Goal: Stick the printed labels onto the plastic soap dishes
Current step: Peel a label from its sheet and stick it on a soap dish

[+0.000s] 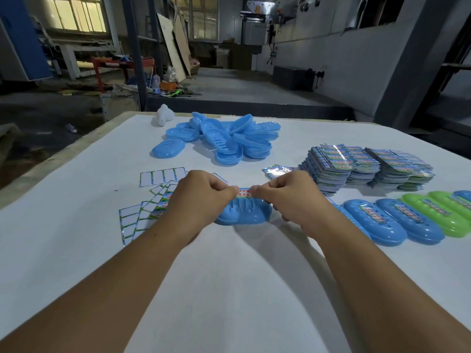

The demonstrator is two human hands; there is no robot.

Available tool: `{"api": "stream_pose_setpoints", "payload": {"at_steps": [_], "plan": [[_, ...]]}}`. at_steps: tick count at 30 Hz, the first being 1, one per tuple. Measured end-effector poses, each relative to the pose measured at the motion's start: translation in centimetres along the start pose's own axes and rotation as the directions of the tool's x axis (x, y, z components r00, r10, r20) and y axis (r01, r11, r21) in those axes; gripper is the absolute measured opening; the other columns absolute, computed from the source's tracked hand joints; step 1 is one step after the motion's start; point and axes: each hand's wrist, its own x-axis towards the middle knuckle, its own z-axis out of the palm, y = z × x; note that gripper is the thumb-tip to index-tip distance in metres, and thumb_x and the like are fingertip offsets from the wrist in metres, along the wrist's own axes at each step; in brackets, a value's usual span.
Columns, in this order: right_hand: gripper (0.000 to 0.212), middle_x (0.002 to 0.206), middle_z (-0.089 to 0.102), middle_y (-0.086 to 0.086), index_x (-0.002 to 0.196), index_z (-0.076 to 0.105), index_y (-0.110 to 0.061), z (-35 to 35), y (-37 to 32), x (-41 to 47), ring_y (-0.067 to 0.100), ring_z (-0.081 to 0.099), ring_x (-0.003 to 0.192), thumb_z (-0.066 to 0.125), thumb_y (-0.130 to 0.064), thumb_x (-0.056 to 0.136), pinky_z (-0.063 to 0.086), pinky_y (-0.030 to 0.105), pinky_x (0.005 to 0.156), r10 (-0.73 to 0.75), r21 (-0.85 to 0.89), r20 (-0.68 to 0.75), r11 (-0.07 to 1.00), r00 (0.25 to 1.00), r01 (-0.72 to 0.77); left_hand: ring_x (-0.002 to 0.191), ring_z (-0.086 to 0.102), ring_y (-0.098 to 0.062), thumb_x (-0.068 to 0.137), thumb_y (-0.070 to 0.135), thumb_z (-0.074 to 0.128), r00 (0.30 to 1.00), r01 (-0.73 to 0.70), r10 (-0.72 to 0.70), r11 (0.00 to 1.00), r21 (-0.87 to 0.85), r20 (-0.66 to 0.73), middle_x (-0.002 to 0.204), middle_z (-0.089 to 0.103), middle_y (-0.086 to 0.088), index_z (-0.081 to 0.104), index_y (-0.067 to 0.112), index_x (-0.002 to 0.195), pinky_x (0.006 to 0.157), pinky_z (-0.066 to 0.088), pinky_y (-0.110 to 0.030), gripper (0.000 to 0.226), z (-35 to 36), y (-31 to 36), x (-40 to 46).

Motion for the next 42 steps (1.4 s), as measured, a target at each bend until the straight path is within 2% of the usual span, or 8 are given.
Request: {"api": "stream_pose_setpoints", "payload": {"at_steps": [2,6,24,30,33,36,38,42], "plan": [[0.038,0.047,0.045,-0.001,0.074,0.072,0.0,0.1,0.0,0.0,0.012,0.033,0.039,0.081,-0.037,0.078,0.032,0.021,0.043,0.011,-0.037,-0.001,0.999,1.0,-0.011,0.06,0.065,-0.004,0.072,0.048,0.073,1.0,-0.015,0.015,0.993,0.117,0.0,0.056,0.066,0.02,0.071,0.043,0.067,0.063,0.054,-0.03,0.008,-0.3,0.0,0.0],[0.027,0.041,0.047,-0.006,0.07,0.077,-0.01,0.3,0.0,0.0,0.005,0.033,0.033,0.082,-0.036,0.076,0.029,0.016,0.035,0.015,-0.068,0.015,0.998,1.0,-0.014,0.06,0.061,-0.002,0.07,0.051,0.072,1.0,0.002,-0.003,0.973,0.23,0.005,0.054,0.062,0.024,0.072,0.034,0.065,0.057,0.04,-0.025,0.018,-0.7,0.1,0.0],[0.025,0.055,0.067,-0.006,0.06,0.075,-0.021,1.0,-0.2,0.0,0.007,0.053,0.052,0.08,-0.042,0.073,0.04,0.024,0.049,-0.042,-0.313,-0.034,0.949,0.999,0.03,0.069,0.057,-0.008,0.072,0.055,0.069,0.996,-0.091,0.09,0.876,0.474,0.025,0.068,0.06,0.015,0.064,0.033,0.068,0.055,0.036,-0.026,0.023,-0.6,0.8,-0.6],[0.039,0.064,0.069,0.008,0.064,0.071,-0.01,2.1,-0.5,-0.4,0.024,0.065,0.069,0.072,-0.047,0.079,0.052,0.033,0.059,-0.178,-0.471,-0.102,0.875,0.979,0.11,0.077,0.049,-0.019,0.09,0.051,0.05,0.945,-0.223,0.327,0.61,0.76,0.014,0.081,0.064,0.003,0.059,0.023,0.082,0.07,0.037,-0.033,0.03,0.4,1.8,-0.8],[0.041,0.06,0.068,0.007,0.064,0.071,-0.01,2.1,-0.5,-0.4,0.023,0.066,0.068,0.071,-0.048,0.078,0.055,0.036,0.061,-0.186,-0.481,-0.104,0.869,0.977,0.114,0.08,0.043,-0.02,0.092,0.052,0.047,0.943,-0.217,0.332,0.553,0.804,0.026,0.087,0.064,0.001,0.054,0.025,0.084,0.076,0.037,-0.036,0.029,0.6,2.2,-0.5],[0.042,0.06,0.069,0.007,0.066,0.072,-0.011,1.9,-0.4,-0.2,0.023,0.067,0.068,0.07,-0.052,0.077,0.055,0.035,0.061,-0.179,-0.517,-0.089,0.849,0.98,0.108,0.079,0.044,-0.02,0.091,0.055,0.048,0.956,-0.187,0.294,0.585,0.789,0.009,0.089,0.064,-0.001,0.056,0.022,0.088,0.072,0.035,-0.035,0.034,0.4,1.7,-0.5],[0.044,0.072,0.071,0.005,0.082,0.07,-0.013,1.9,-0.3,-0.1,0.023,0.066,0.075,0.071,-0.057,0.076,0.053,0.036,0.064,-0.173,-0.538,-0.102,0.838,0.98,0.091,0.079,0.047,-0.021,0.091,0.057,0.048,0.965,-0.174,0.262,0.633,0.754,0.003,0.09,0.064,-0.001,0.055,0.023,0.091,0.07,0.035,-0.034,0.035,0.2,1.3,-0.6],[0.046,0.095,0.057,-0.009,0.106,0.05,-0.026,1.4,-0.1,-0.2,0.016,0.056,0.09,0.071,-0.058,0.08,0.041,0.033,0.071,-0.194,-0.528,-0.058,0.839,0.979,0.135,0.09,0.058,-0.022,0.093,0.059,0.046,0.968,-0.201,0.25,0.678,0.707,0.036,0.096,0.065,0.002,0.057,0.025,0.098,0.079,0.041,-0.038,0.036,0.1,0.8,-0.5]]}}
